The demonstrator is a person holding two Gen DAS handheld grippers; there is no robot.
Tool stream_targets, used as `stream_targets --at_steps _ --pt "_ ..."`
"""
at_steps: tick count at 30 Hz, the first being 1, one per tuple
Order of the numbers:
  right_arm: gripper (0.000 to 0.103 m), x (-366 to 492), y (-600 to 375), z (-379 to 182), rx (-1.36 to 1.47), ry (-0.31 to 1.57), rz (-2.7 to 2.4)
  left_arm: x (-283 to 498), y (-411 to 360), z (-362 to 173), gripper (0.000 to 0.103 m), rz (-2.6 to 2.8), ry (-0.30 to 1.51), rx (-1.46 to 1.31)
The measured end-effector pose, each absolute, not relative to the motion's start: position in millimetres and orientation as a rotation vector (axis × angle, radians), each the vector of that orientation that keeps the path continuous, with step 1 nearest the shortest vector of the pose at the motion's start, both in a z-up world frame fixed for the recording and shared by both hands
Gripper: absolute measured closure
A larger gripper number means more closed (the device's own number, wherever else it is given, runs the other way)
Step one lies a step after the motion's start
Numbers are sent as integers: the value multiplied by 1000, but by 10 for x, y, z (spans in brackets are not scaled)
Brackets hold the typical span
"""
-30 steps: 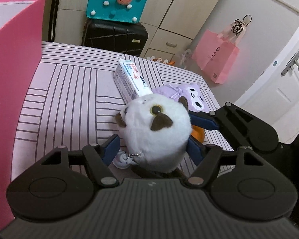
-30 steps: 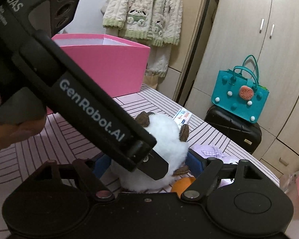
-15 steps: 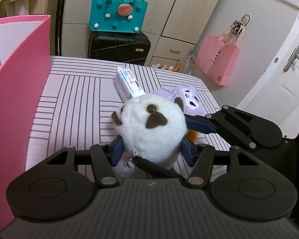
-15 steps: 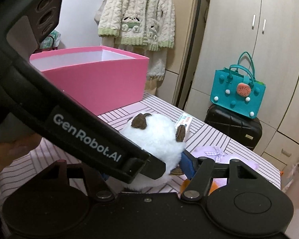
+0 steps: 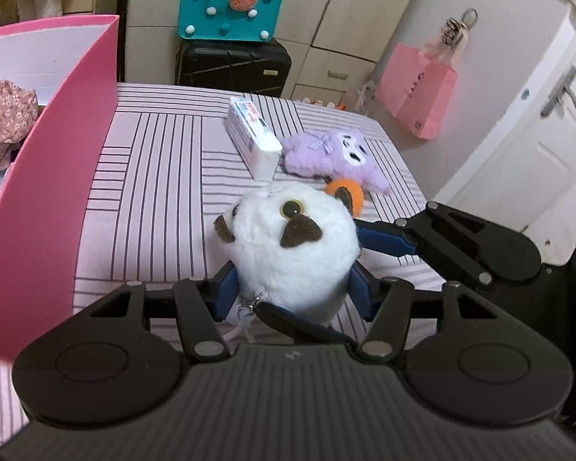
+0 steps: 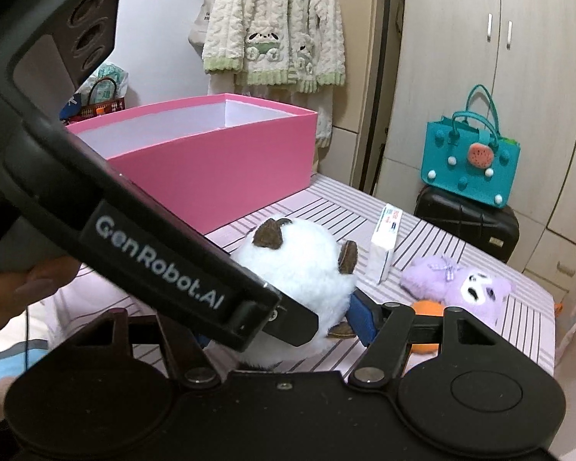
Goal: Organize soft objects
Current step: 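Grasp the white cat plush with the left tool while the right tool pinches it too, then carry the cat plush into the pink box with both tools and release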
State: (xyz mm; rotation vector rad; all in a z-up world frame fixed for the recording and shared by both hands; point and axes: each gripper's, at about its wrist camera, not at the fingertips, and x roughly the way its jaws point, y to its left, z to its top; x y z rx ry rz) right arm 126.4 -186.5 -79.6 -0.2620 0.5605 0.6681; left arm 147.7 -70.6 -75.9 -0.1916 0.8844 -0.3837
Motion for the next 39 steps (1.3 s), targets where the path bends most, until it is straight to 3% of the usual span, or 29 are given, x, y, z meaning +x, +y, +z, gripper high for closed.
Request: stream_targets --at_steps 23,39 --pt "32 747 -1648 -214 -181 666 806 954 -265 -254 45 -495 995 -158" --pt "31 891 -929 255 -228 509 971 693 584 362 44 -378 801 -117"
